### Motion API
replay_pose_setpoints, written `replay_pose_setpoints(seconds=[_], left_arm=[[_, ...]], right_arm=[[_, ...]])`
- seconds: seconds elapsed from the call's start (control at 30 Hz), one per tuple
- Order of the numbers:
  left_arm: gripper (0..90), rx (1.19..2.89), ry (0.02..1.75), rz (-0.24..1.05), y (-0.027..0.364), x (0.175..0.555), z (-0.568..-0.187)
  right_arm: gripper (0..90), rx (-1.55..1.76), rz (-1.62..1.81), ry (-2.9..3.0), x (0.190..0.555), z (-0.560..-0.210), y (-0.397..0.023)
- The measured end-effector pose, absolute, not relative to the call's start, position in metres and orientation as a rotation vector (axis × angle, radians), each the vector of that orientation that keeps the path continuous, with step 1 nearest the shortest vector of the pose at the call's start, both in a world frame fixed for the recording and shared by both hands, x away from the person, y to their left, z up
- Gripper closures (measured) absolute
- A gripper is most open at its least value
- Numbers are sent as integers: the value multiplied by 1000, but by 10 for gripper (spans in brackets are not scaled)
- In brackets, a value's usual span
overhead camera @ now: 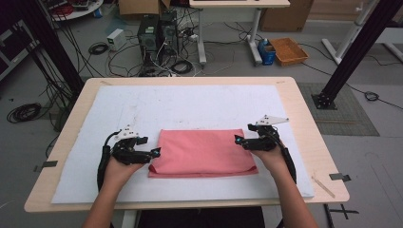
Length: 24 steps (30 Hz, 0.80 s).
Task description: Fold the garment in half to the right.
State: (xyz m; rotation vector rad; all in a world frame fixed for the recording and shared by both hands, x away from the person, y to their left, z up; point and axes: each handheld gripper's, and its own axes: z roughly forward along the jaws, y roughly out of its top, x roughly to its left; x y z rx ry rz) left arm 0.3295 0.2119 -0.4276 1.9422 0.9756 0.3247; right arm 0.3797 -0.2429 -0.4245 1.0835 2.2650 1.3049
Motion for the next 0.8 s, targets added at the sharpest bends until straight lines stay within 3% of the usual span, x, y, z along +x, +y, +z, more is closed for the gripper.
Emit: replay_pose_setpoints(seconds=[0.33,0.6,0.8], left_arm=[[257,1999,1025,340,208,315,-441],[343,2036,1066,391,208,295,-451],[390,2043,1030,338,205,287,-450]], right_arm=[[213,1065,1312,2269,379,-422,-240],[213,1074,1304,2283,382,-424,-237],[214,1058,1305,2293,381,-424,-234]])
